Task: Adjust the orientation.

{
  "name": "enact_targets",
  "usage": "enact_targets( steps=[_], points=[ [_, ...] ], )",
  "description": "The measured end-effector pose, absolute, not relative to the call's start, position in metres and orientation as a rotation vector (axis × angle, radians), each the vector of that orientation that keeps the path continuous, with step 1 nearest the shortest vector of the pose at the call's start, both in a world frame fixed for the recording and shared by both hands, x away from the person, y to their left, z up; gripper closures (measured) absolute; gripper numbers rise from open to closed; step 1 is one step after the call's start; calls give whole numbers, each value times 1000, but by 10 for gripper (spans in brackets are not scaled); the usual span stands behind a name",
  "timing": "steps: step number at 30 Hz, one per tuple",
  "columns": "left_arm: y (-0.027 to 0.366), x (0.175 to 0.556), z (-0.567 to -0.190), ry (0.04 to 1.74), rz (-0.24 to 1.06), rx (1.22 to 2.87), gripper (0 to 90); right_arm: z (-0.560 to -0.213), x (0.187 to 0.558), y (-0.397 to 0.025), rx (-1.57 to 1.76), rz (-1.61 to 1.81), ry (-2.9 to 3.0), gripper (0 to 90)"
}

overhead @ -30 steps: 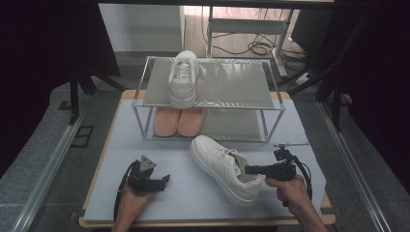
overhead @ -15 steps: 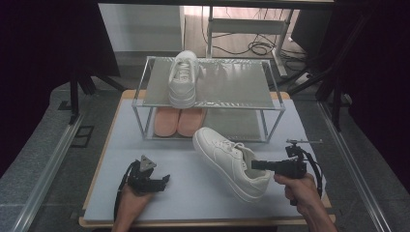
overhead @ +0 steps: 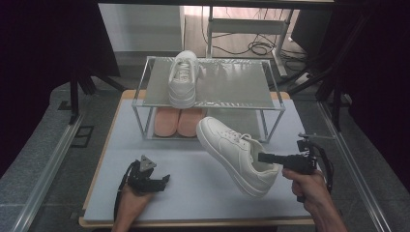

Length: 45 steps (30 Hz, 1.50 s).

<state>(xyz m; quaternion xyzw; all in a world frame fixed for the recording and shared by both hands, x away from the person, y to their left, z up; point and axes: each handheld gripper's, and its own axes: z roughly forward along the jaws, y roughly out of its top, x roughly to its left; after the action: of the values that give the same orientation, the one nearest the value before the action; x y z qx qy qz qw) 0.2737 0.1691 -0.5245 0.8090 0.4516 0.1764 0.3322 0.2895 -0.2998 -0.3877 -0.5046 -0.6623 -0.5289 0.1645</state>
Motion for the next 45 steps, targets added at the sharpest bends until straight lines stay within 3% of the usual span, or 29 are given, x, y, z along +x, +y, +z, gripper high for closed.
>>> enact_targets(
  steps=[24,45],
  points=[
    [169,274,-525,1179,458,2112,162,-342,296,-308,-1408,-1638,-1808,795],
    [169,274,-525,1181,457,2111,162,-312,341,-304,-1552,-1725,-1733,795]
  ],
)
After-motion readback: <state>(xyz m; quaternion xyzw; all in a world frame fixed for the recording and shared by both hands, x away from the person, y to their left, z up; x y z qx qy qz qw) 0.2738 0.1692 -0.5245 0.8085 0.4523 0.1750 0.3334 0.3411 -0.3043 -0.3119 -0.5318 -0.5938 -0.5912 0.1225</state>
